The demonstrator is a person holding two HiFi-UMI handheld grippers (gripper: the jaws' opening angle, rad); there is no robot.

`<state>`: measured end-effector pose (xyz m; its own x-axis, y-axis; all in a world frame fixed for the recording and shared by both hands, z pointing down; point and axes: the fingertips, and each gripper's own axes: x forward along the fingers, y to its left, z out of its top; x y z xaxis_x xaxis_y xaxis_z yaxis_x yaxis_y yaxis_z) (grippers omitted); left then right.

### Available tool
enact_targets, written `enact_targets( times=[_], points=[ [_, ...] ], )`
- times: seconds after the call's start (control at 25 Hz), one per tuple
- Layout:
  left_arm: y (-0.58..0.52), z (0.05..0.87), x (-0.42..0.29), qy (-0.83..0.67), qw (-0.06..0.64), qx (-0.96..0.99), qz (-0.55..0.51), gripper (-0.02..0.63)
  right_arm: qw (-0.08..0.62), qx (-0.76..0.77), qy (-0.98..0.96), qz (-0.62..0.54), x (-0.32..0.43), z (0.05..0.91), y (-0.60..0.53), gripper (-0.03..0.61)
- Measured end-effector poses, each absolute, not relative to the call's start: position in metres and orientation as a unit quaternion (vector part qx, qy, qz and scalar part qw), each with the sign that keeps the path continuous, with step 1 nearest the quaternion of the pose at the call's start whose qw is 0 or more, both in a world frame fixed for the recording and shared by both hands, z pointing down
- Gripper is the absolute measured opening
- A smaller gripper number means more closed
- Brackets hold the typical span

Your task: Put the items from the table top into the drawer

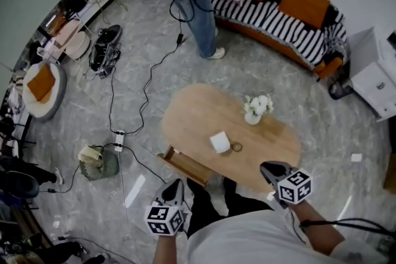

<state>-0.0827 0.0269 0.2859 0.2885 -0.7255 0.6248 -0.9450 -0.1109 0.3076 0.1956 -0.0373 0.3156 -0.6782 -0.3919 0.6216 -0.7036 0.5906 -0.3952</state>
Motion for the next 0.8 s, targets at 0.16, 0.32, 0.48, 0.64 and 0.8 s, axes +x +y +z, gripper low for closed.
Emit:
enact_targets(
  times=[0.16, 0.32, 0.48, 0.64, 0.8],
  points=[
    [0.015, 0.312, -0.073, -0.542, 0.356, 0.740, 0.178, 0.002, 0.249, 0.334, -0.845, 0.334, 0.194, 0.330, -0.031, 0.050],
    [0.001, 0.346, -0.063, -0.502, 0.363, 0.761, 0.193, 0.002, 0.250, 0.346, -0.831, 0.357, 0.184, 0.353, -0.020, 0.049],
    [-0.014, 0.383, -0.053, -0.476, 0.378, 0.768, 0.203, 0.002, 0.269, 0.334, -0.830, 0.356, 0.172, 0.376, -0.013, 0.050],
    [-0.026, 0.419, -0.039, -0.461, 0.396, 0.766, 0.210, 0.002, 0.286, 0.324, -0.829, 0.356, 0.171, 0.396, -0.014, 0.051],
    [-0.043, 0.453, -0.030, -0.451, 0.407, 0.763, 0.221, 0.002, 0.283, 0.320, -0.830, 0.360, 0.170, 0.415, -0.023, 0.051]
  ],
)
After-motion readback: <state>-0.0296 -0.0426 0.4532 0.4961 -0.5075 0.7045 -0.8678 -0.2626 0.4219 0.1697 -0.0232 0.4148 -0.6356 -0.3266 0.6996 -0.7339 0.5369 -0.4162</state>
